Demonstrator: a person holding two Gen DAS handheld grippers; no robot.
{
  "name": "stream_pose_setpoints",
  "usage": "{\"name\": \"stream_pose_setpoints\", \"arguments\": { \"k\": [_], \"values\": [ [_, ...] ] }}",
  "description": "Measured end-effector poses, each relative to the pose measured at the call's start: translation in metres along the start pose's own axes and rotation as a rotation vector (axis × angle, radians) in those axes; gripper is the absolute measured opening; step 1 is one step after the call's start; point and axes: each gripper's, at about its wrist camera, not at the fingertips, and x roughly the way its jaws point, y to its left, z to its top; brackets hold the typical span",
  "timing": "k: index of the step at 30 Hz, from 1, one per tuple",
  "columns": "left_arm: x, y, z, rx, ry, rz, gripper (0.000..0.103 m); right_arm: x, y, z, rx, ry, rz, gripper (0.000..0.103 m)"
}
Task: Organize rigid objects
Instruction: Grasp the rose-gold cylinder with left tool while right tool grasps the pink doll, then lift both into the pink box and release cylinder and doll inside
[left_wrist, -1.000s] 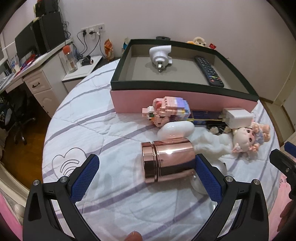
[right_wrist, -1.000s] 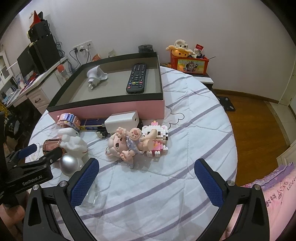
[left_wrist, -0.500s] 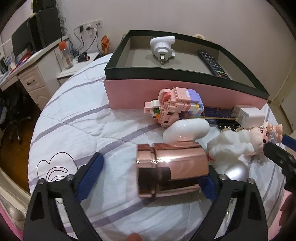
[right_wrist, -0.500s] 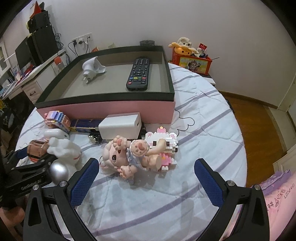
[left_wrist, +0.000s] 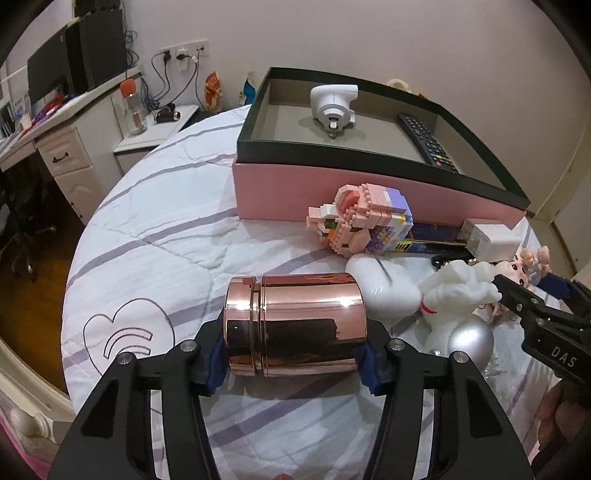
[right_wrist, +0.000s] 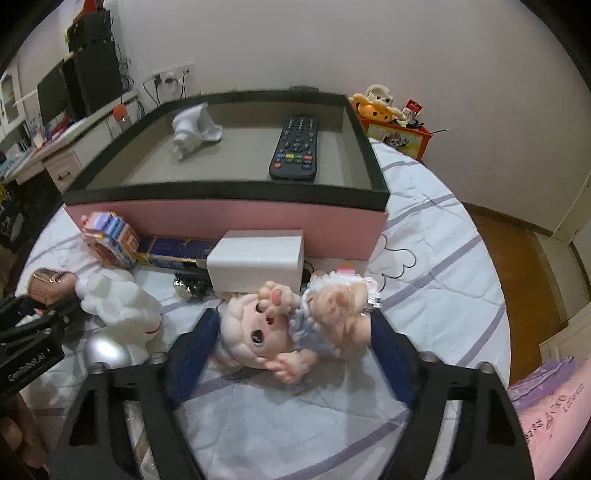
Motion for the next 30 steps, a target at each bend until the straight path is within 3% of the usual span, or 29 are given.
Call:
{"name": "stream_pose_setpoints", "arguments": {
  "k": [18, 30],
  "values": [
    [-0.049, 0.011, -0.001, -0.026, -0.062, -0.005, 0.056, -0.044, -0.014, -0.008, 0.068, -0.052, 0.136, 0.077],
    [-0.087, -0.003, 0.072, 0.021, -0.191, -0.021, 0.056, -0.081, -0.016, 0.045, 0.051, -0.17, 0.201, 0.077]
  ]
}}
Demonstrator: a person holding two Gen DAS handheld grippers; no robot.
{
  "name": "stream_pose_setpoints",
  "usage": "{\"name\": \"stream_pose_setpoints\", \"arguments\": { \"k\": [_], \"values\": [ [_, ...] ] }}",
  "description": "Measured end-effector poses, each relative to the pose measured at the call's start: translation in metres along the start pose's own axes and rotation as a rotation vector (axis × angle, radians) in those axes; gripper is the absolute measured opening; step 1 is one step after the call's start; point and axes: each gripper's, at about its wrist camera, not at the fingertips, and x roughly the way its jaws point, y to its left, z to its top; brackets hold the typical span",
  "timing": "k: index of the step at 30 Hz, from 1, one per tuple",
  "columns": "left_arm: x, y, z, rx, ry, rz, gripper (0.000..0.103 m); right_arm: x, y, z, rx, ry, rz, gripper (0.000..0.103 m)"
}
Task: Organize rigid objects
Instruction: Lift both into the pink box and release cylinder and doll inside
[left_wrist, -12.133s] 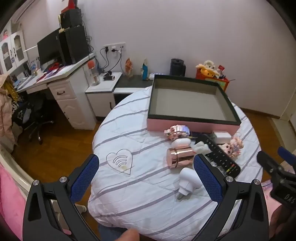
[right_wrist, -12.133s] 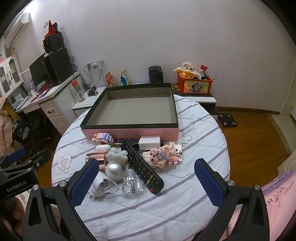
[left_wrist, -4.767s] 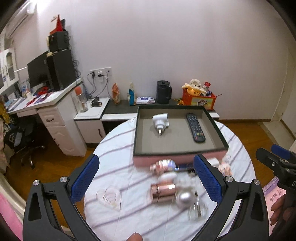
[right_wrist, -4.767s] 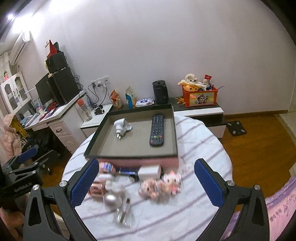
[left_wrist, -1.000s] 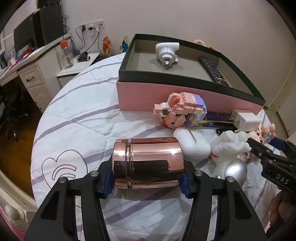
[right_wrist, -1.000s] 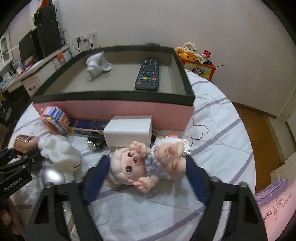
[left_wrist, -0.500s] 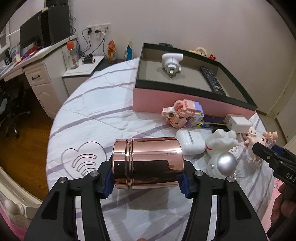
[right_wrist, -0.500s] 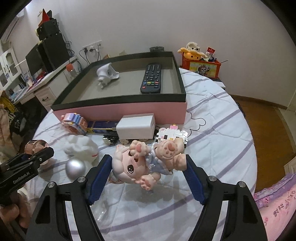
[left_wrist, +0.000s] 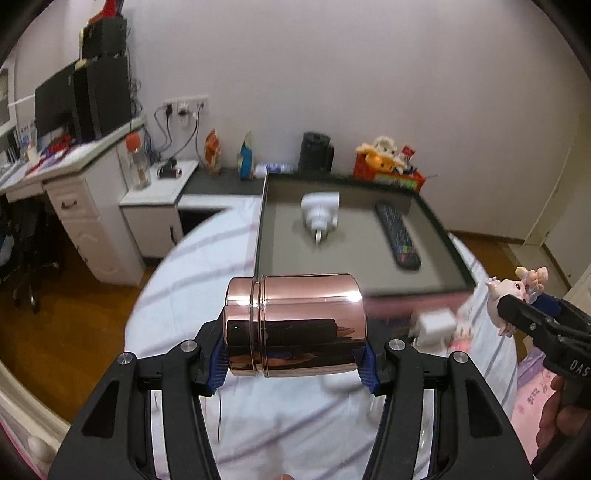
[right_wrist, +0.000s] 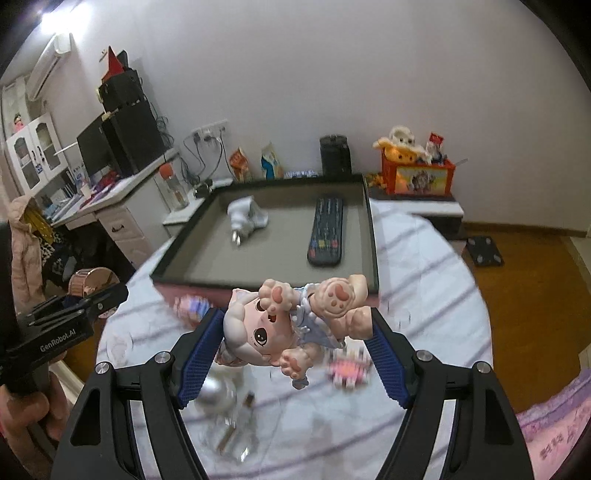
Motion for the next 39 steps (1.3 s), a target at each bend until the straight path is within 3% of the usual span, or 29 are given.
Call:
{"name": "stream_pose_setpoints", "arguments": {
  "k": [7, 12, 20, 27, 30, 33, 35, 36, 37, 38, 39],
  "values": [
    [0.033, -0.011, 0.05, 0.016, -0.013, -0.012, 0.056, 0.028, 0.004, 0.049, -0.023, -0.016, 0.01, 0.077],
    [0.083, -0.02, 0.067, 0.038, 0.045, -0.008, 0.056, 0.071, 0.011, 0.067, -0.033, 0.035, 0.03, 0.077],
    [0.147, -0.022, 0.064, 0.048, 0.148, 0.014, 0.056, 0.146, 0.011, 0.068, -0.018, 0.155, 0.048, 0.077],
    [0.173, -0.021, 0.052, 0.073, 0.207, 0.058, 0.058, 0.181, 0.007, 0.055, -0.015, 0.245, 0.032, 0.078],
    [0.168, -0.025, 0.053, 0.093, 0.195, 0.077, 0.064, 0.179, 0.003, 0.053, -0.006, 0.245, 0.034, 0.081],
    [0.162, -0.024, 0.052, 0.083, 0.195, 0.046, 0.07, 0.172, 0.0, 0.053, 0.002, 0.241, 0.027, 0.086],
    [0.148, -0.023, 0.052, 0.068, 0.161, 0.06, 0.083, 0.164, -0.001, 0.054, 0.013, 0.232, 0.047, 0.086],
    [0.143, -0.02, 0.053, 0.062, 0.151, 0.046, 0.084, 0.161, -0.002, 0.055, 0.023, 0.228, 0.06, 0.087],
    [0.135, -0.018, 0.054, 0.05, 0.142, 0.033, 0.089, 0.156, -0.003, 0.055, 0.031, 0.22, 0.074, 0.09],
    [0.125, -0.016, 0.054, 0.042, 0.122, 0.045, 0.095, 0.147, -0.004, 0.056, 0.037, 0.202, 0.058, 0.103],
    [0.115, -0.015, 0.055, 0.041, 0.099, 0.054, 0.103, 0.14, -0.004, 0.057, 0.036, 0.184, 0.043, 0.103]
  ]
}}
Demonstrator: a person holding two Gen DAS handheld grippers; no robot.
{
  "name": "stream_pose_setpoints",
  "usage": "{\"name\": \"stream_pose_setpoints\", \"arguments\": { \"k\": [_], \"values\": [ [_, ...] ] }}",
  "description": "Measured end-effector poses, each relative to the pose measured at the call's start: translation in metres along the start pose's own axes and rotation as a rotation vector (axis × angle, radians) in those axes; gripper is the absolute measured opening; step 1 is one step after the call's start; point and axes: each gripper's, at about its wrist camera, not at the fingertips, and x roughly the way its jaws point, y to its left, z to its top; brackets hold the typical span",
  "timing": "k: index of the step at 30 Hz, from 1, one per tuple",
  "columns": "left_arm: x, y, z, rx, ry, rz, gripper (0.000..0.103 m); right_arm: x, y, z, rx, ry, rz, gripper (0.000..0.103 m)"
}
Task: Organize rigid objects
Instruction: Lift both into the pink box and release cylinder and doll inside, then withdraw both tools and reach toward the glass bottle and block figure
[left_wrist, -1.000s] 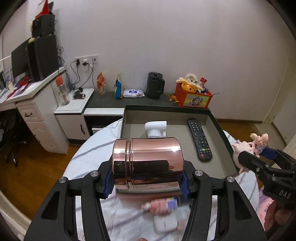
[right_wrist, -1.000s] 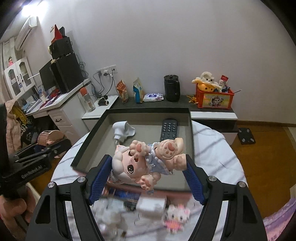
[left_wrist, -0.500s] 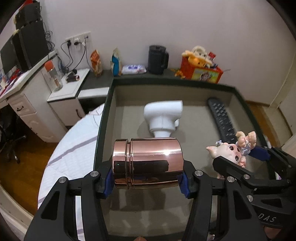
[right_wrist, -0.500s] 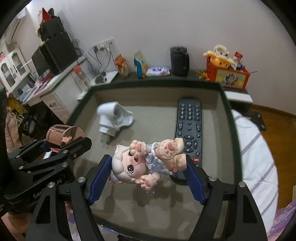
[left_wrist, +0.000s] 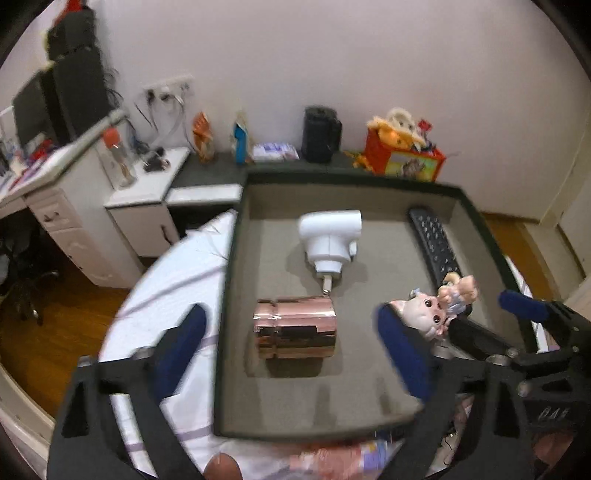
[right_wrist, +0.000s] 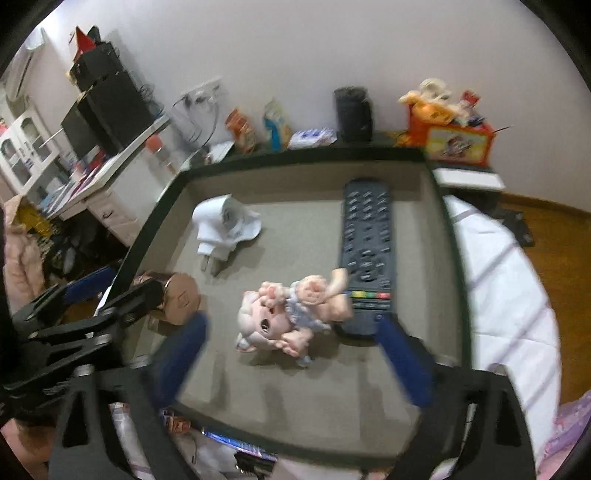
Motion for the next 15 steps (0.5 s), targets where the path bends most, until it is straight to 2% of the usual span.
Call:
{"name": "stream_pose_setpoints", "arguments": {
  "k": [4, 11, 15],
  "values": [
    [-0.049, 0.005, -0.007, -0.013, -0.079, 0.002, 0.103, -0.037, -0.001, -0.004, 0.034, -0.068, 0.066, 0.103],
    [-0.114, 0.008, -0.026, 0.002, -0.151, 0.075, 0.103, -0.111, 0.013, -0.026, 0.007, -0.187, 0.044, 0.103],
    [-0.147, 0.009, -0.045, -0.011, -0.175, 0.068, 0.103, -0.147, 0.019, -0.041, -0.01, -0.236, 0.026, 0.103]
  ]
}}
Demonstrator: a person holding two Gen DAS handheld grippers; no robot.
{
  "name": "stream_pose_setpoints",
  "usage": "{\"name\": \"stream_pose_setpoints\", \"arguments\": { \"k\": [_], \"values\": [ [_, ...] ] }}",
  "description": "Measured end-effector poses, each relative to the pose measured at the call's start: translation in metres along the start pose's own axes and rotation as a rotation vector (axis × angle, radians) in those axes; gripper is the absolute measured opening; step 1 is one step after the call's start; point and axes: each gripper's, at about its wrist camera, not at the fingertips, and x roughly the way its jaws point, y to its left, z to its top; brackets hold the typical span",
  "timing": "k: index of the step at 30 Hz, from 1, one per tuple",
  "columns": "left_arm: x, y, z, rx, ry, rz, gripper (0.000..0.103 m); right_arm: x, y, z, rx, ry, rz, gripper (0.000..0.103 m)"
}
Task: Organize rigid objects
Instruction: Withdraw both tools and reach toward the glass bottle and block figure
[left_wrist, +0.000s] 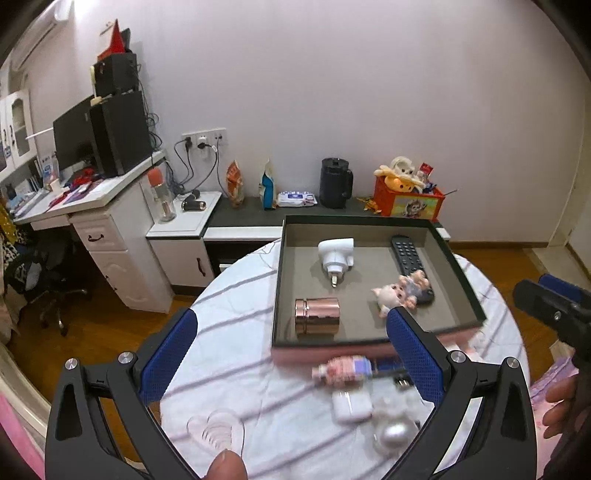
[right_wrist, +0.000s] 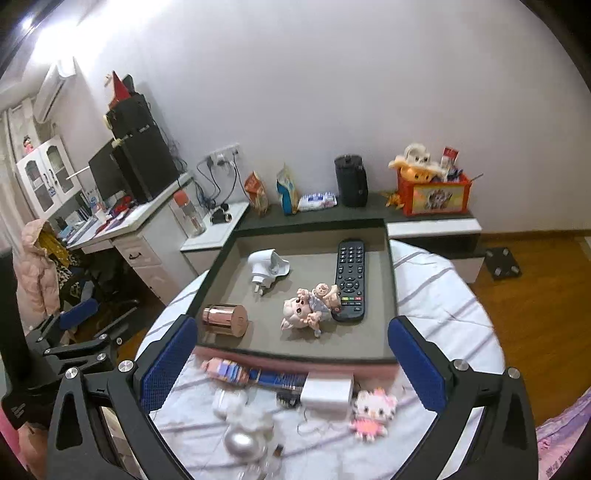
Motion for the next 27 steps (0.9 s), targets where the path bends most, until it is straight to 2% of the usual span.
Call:
{"name": "stream_pose_setpoints", "arguments": {
  "k": [5, 14, 21, 27],
  "values": [
    [-0.039, 0.002, -0.015, -0.016, -0.038, -0.001, 0.103, -0.041, 0.006, -0.016, -0.032, -0.046, -0.036, 0.103],
    [-0.09, 0.001, -0.042, -0.035, -0.076, 0.002, 0.103, -0.086, 0.007, -0.052, -0.024, -0.078, -0.073, 0.103],
    [-0.101, 0.0, -0.067, -0.046, -0.043, 0.008, 0.103, -0.096, 0.006, -0.083, -0.014, -0.04, -0.094, 0.103],
    [-0.109, -0.001, -0.08, -0.046, -0.029, 0.011, 0.103, -0.098, 0.011, -0.098, -0.03, -0.017, -0.094, 0.103]
  ]
}}
